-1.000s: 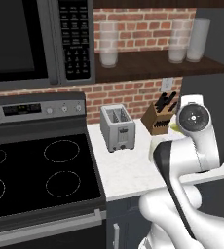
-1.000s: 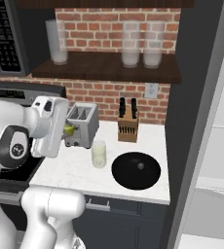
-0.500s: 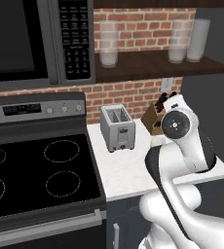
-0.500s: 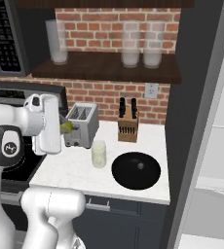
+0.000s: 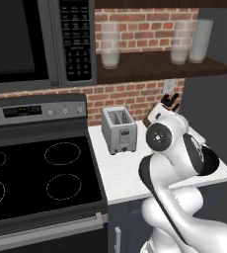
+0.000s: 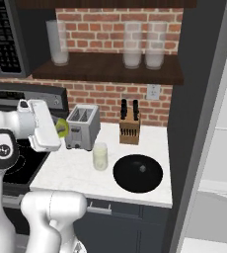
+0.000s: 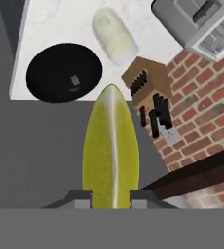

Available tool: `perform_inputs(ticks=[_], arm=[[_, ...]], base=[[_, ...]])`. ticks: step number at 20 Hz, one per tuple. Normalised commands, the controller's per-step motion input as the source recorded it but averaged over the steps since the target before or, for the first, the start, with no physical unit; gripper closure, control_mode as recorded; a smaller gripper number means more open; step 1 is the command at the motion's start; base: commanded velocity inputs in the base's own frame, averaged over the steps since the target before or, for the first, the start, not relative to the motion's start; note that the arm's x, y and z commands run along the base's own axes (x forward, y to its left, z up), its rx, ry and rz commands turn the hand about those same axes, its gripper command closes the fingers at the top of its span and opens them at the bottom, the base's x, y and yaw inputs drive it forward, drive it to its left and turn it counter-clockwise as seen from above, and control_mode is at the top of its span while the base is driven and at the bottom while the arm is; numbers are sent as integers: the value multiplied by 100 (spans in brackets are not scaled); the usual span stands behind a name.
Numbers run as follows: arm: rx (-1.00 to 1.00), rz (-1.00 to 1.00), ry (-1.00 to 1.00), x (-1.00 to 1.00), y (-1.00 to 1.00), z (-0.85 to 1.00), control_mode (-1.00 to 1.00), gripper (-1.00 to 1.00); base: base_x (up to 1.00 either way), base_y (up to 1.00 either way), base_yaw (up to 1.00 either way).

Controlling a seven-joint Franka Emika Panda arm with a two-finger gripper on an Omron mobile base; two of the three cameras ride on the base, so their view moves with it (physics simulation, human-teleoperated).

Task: Grab a lemon wedge from the fridge and one ice cube from the ice bowl, and put them in the glass of lemonade.

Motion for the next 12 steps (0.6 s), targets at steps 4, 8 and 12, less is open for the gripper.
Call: perform_inputs(ticks=[4,8,12], arm=[[-39,20,10,1,-6,-49,-100,100],[-36,19,21,2,-12,-54,-100,100],[-29,19,25,5,-14,-47,-100,100]], base=[[0,0,0],[0,0,0],[0,0,0]])
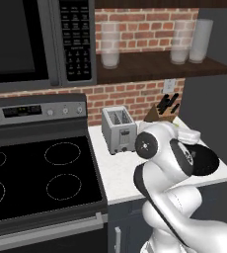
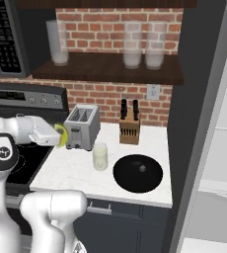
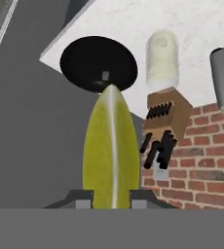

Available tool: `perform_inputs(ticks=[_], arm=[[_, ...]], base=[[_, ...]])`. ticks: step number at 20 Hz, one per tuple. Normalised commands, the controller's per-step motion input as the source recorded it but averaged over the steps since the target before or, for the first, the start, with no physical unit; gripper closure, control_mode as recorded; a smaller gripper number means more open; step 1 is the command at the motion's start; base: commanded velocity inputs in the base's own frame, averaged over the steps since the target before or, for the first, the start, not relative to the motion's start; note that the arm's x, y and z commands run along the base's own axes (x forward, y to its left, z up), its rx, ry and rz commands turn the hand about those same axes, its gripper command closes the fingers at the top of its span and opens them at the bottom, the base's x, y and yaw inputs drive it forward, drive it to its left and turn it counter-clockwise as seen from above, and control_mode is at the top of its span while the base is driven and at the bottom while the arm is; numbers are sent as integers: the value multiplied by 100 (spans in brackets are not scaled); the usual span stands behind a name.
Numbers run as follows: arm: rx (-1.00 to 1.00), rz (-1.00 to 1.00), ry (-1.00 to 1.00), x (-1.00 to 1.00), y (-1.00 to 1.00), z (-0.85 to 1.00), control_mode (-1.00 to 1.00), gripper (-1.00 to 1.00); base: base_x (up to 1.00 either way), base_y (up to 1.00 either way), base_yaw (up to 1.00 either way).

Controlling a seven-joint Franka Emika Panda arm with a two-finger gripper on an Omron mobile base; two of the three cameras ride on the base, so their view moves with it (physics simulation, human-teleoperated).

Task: Grab a lemon wedge from the fridge and one ice cube from the ice bowl, and put them in the glass of lemonade.

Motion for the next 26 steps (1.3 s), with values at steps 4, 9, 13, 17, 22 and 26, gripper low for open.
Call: perform_inputs(ticks=[4,9,13,17,22,26], arm=[[-16,14,25,13,-22,-26,-100,100],[-2,7,9,22,-26,-18,-100,100],[0,2,0,27,-18,-20,-100,100],[0,0,-4,33,-9,-22,-100,100],[0,0,-4,46,-3,-27,-100,100],[0,0,0,52,0,-29,-100,100]], base=[[0,0,0],[0,0,0],[0,0,0],[0,0,0],[0,0,0],[0,0,0]])
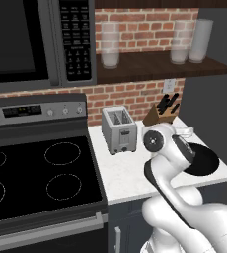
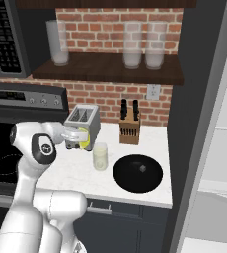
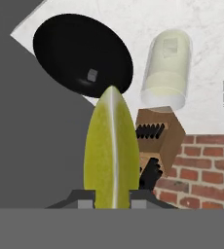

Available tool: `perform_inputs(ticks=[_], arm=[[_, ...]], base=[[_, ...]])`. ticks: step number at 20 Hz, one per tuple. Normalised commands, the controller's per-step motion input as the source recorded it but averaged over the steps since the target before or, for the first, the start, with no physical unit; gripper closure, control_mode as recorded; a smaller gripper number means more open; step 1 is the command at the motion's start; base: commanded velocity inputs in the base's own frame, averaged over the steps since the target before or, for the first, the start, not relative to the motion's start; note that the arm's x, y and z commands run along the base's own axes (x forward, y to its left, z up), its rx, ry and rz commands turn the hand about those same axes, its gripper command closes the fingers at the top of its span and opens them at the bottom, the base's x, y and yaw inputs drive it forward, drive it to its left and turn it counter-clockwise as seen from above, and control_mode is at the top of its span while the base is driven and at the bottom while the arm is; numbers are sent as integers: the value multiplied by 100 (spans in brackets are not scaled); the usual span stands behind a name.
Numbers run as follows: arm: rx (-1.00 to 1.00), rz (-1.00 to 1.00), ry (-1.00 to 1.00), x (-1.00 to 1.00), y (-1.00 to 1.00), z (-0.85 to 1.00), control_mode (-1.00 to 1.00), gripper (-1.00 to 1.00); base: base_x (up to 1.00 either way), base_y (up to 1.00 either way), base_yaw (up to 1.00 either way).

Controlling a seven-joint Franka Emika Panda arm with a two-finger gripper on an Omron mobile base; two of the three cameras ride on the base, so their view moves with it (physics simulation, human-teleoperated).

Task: Grab a lemon wedge from the fridge and one ice cube from the ice bowl, and put them in the glass of lemonade.

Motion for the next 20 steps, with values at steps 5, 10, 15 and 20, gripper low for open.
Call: perform_inputs(ticks=[5,10,15,20], arm=[[0,0,0,45,0,-26,-100,100],[0,0,0,41,0,-27,-100,100],[0,0,2,32,-2,-20,-100,100],[0,0,3,29,-8,-15,-100,100]], base=[[0,0,0],[0,0,0],[0,0,0],[0,0,0]])
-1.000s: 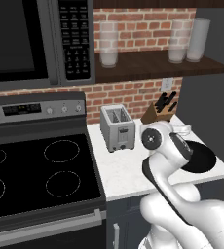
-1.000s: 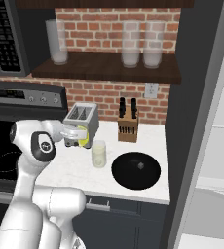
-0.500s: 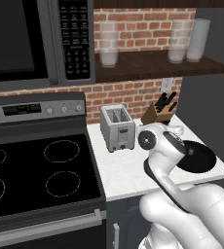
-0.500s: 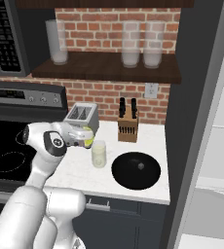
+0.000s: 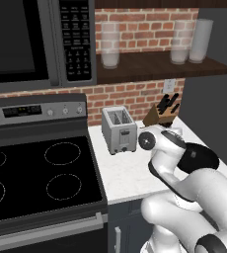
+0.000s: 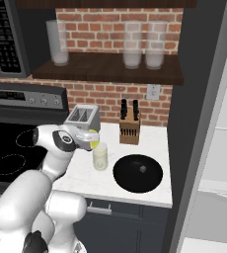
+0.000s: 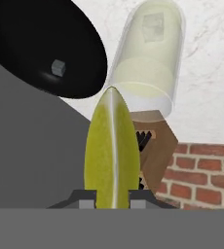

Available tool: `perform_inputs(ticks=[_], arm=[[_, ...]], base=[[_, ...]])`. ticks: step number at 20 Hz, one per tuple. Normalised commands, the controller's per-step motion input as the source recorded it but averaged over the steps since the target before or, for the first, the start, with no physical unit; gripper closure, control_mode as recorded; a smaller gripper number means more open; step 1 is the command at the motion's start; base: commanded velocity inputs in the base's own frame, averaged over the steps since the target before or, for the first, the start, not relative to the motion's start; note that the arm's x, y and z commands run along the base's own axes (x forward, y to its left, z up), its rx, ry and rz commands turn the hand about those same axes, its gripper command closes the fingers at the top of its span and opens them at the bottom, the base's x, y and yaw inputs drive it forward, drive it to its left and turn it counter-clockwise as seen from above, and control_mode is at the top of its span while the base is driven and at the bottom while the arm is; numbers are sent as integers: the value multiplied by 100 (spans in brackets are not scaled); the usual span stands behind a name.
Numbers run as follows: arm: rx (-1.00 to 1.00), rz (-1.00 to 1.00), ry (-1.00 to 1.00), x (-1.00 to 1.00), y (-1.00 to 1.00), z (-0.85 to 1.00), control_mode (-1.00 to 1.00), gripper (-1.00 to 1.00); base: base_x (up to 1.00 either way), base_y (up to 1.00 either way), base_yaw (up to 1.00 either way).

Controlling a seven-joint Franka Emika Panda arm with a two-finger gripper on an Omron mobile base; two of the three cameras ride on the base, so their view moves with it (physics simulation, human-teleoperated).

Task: Grab a lemon wedge from the fridge and one ice cube from the ice bowl, and put them in the glass of lemonade.

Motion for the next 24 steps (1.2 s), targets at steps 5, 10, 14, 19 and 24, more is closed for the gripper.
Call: perform_inputs(ticks=[5,10,14,19,24], arm=[[0,0,6,14,-9,-12,-100,100],[0,0,7,0,0,-4,-100,100],[0,0,4,14,0,0,-100,100],[0,0,3,32,0,0,-100,100],[0,0,1,34,0,-12,-100,100]], base=[[0,0,0],[0,0,0],[0,0,0],[0,0,0],[0,0,0]])
